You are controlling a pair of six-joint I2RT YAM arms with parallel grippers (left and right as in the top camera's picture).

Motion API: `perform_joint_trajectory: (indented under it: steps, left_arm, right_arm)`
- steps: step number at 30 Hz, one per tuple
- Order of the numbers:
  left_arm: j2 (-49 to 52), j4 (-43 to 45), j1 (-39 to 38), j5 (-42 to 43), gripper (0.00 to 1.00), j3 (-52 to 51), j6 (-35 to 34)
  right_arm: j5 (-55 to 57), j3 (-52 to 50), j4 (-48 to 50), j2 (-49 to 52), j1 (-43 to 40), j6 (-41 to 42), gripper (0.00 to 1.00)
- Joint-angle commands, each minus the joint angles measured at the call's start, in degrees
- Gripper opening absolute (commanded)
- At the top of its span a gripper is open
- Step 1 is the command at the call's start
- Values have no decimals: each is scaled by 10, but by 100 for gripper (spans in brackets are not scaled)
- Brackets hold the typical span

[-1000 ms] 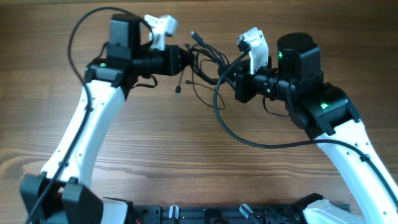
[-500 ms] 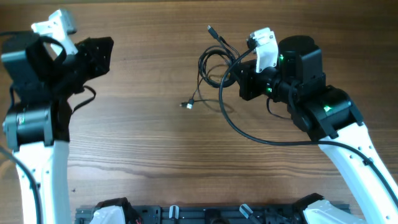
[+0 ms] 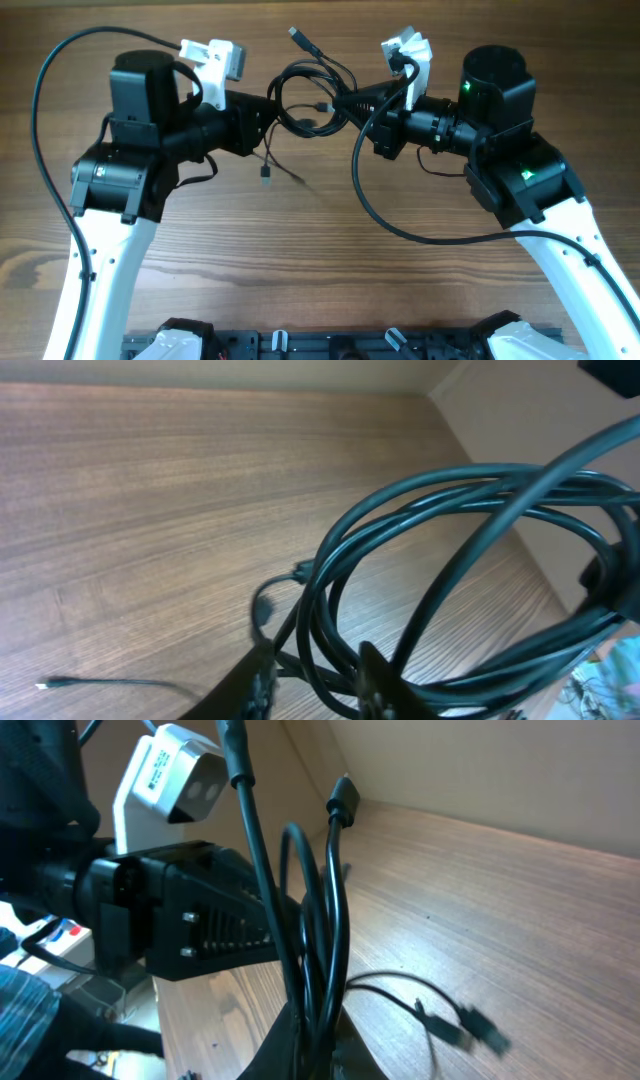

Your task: Untangle cables

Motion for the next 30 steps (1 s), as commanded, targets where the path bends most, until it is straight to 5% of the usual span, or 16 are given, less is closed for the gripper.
perform_joint_trajectory:
  steps: [1,8,14,30]
  left_arm:
    - [10,18,-17,-15,38,-3,21]
    - [11,13,-17,-14,42,-3,21]
    - [11,-15,-17,-15,55,-3,21]
    - [11,-2,-17,-15,72,-3,20]
  right_arm:
    - [-29,8,2,-11,0,16,4]
    - [-11,8,-3,-11,0,15,4]
    - [125,8,-50,6,0,-1,4]
    - [77,8,-43,60,0,-1,4]
